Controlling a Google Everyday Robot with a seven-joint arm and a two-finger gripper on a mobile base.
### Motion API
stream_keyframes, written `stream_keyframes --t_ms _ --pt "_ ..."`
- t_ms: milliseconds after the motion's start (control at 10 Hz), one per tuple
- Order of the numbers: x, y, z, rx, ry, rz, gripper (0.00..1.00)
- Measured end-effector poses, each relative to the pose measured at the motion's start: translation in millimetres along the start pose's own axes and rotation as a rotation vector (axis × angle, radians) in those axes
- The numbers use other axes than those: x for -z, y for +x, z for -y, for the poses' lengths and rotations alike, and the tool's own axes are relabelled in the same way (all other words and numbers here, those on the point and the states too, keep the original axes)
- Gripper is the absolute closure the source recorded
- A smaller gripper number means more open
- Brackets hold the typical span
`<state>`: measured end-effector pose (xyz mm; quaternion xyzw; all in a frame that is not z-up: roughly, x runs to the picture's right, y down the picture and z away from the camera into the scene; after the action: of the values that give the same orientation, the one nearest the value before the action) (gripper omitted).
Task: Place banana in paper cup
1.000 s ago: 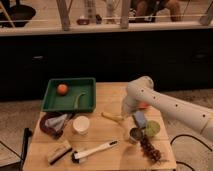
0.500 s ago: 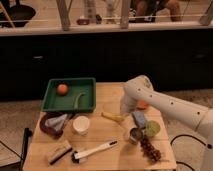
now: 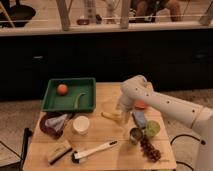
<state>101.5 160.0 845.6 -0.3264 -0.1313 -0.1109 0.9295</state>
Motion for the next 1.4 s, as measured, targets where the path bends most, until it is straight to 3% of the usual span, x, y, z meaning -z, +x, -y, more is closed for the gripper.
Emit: stream_keyframes --t_ms 500,600,800,1000,1200,1400 --pt "-25 -14 5 0.047 -0.006 -0.005 0.22" --pt "-30 -15 6 0.053 -0.009 -0.002 0.28" --pt "-37 -14 7 0.049 -0.011 0.009 0.5" --pt "-38 -3 6 0.025 -0.013 0.022 0.8" --pt "-37 0 5 0.018 -0.011 0.025 0.95" --pt "-32 5 3 0.01 -0.001 0.027 1.0"
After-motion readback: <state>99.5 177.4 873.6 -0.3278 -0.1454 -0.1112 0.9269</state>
